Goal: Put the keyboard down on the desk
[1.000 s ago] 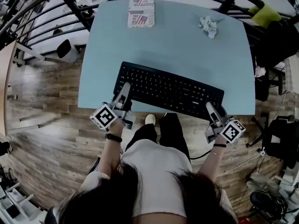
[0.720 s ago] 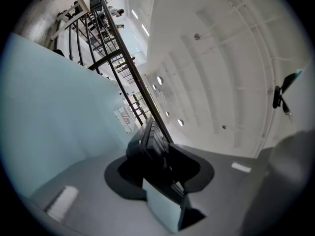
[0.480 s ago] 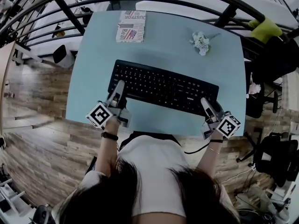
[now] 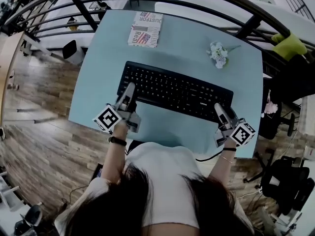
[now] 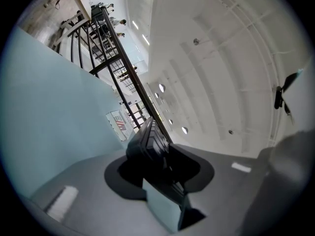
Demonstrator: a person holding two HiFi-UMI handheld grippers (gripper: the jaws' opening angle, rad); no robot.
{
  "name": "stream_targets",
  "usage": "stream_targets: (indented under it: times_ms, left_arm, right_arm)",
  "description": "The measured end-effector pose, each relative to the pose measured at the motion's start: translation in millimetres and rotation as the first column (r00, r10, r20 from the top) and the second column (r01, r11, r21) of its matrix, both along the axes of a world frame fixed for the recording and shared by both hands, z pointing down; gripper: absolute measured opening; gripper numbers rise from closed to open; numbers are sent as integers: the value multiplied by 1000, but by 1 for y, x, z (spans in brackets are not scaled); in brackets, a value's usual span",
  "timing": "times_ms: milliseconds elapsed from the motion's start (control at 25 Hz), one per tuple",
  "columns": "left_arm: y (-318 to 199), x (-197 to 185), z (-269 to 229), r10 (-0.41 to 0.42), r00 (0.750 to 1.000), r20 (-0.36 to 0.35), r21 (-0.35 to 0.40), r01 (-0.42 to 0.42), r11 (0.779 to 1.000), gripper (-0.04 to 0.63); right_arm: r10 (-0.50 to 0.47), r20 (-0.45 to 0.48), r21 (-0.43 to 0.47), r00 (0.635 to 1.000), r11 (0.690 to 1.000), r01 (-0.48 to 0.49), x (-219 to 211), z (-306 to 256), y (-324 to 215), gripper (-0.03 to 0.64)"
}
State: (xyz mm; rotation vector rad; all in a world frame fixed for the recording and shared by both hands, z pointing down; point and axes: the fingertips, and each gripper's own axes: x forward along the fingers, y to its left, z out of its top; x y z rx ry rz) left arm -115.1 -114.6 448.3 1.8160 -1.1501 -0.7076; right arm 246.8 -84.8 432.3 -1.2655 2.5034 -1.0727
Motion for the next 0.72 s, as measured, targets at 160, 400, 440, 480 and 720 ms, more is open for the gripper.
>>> stream_targets:
  times_ms: [160, 400, 440, 480, 720]
  left_arm:
    - [-2, -5, -5, 0, 1000, 9, 0, 0, 1000, 147]
    - [-7, -6, -5, 19, 1000, 9, -3, -19, 1000, 147]
    - [-8, -5, -4, 23, 1000, 8, -6, -23, 1000, 147]
    - [-8, -5, -3, 27, 1000, 7, -9, -27, 1000, 147]
    - [-10, -1, 8, 38, 999, 6, -40, -38, 998, 149]
  right_arm:
    - [5, 4, -1, 1000, 1000, -5, -5, -3, -1, 222]
    - [26, 2, 6, 1000, 1000, -26, -6, -6, 0, 222]
    - [29, 0, 4, 1000, 1000, -29, -5, -5, 1, 224]
    - [31, -2, 0, 1000, 1000, -31, -5, -3, 1, 224]
    - [46, -7, -21, 999, 999, -46, -2, 5, 3, 225]
